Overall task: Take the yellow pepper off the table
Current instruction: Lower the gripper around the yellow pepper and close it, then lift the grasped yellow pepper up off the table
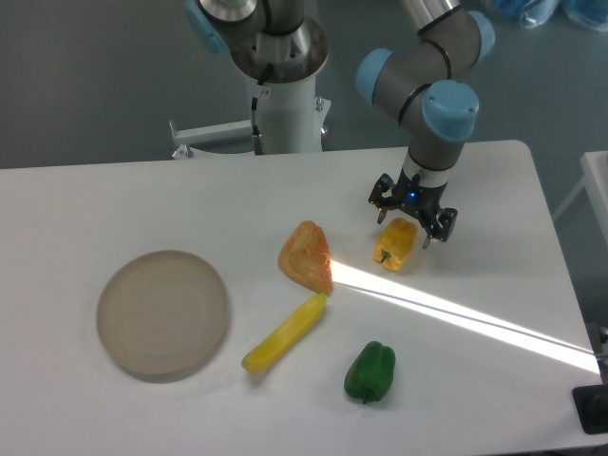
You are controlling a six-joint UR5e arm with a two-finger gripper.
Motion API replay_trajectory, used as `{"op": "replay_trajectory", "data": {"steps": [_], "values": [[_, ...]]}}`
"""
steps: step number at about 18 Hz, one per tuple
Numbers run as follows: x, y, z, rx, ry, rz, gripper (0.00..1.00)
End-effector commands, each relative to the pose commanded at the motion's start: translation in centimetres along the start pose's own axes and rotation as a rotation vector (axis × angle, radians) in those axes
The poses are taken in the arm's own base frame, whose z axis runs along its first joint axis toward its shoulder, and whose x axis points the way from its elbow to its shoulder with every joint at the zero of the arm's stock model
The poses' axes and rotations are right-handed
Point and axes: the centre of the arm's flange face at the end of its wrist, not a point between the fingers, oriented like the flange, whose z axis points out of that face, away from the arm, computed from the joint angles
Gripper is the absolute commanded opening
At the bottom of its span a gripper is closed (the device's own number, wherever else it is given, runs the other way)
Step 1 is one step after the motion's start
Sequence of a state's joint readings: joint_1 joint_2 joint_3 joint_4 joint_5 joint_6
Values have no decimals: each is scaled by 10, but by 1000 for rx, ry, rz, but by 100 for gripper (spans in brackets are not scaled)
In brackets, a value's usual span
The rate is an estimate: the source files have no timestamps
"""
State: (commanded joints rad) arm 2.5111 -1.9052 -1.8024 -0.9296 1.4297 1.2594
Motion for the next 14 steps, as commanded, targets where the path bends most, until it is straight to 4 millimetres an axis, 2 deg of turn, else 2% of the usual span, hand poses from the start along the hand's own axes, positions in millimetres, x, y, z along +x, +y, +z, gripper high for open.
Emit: {"op": "replay_trajectory", "data": {"steps": [2, 5, 11, 14], "values": [[-1, 0, -1, 4, -2, 2, 45], [-3, -1, -3, 5, -7, 4, 36], [-9, -4, -14, 13, -30, 6, 36], [-18, -13, -34, 22, -69, 18, 36]]}}
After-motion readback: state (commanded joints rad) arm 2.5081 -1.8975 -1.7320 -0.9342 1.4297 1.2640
